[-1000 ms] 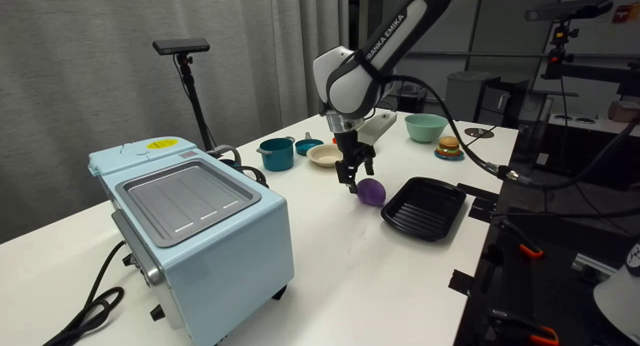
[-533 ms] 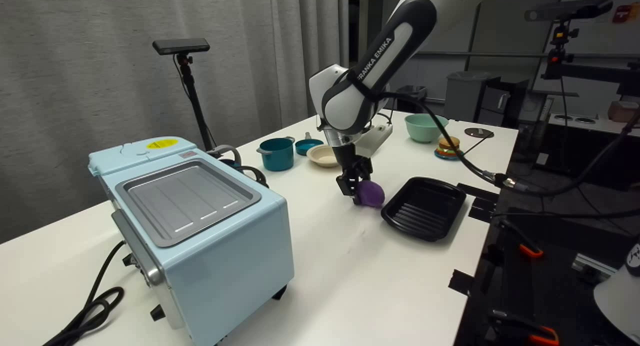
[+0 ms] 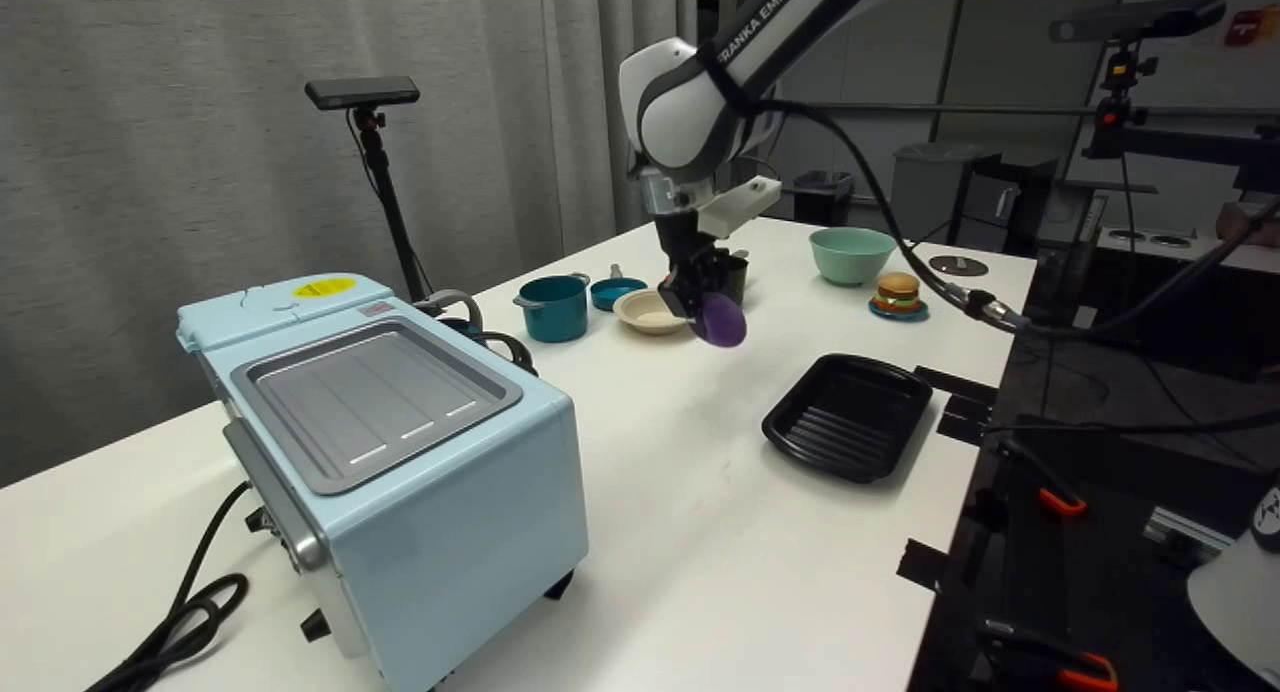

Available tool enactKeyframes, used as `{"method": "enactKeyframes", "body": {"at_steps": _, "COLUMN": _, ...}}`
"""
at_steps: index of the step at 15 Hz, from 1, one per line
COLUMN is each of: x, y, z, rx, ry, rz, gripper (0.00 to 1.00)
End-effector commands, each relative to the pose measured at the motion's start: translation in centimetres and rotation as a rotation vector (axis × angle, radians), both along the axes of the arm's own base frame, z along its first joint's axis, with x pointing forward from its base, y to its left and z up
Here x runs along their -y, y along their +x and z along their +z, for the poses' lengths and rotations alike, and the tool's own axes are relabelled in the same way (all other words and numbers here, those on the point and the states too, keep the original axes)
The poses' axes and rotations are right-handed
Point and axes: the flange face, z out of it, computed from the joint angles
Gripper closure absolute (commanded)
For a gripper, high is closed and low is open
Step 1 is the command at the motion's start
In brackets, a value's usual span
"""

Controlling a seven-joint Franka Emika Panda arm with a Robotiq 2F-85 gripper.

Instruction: Put the purple object in the bowl

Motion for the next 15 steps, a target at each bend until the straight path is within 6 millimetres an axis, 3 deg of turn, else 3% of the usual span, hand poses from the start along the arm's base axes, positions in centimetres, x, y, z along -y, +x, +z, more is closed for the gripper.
{"method": "enactKeyframes", "body": {"at_steps": 1, "x": 2.8, "y": 0.9, "z": 7.3, "rx": 0.098, "ry": 0.031, "rz": -0.060, "gripper": 0.94}}
{"method": "enactKeyframes", "body": {"at_steps": 4, "x": 6.3, "y": 2.5, "z": 12.5, "rx": 0.208, "ry": 0.033, "rz": -0.133, "gripper": 0.94}}
{"method": "enactKeyframes", "body": {"at_steps": 7, "x": 9.8, "y": 4.8, "z": 15.2, "rx": 0.292, "ry": 0.019, "rz": -0.205, "gripper": 0.94}}
{"method": "enactKeyframes", "body": {"at_steps": 10, "x": 11.9, "y": 7.3, "z": 14.9, "rx": 0.308, "ry": 0.015, "rz": -0.249, "gripper": 0.94}}
{"method": "enactKeyframes", "body": {"at_steps": 15, "x": 11.8, "y": 11.4, "z": 10.4, "rx": 0.248, "ry": 0.008, "rz": -0.278, "gripper": 0.94}}
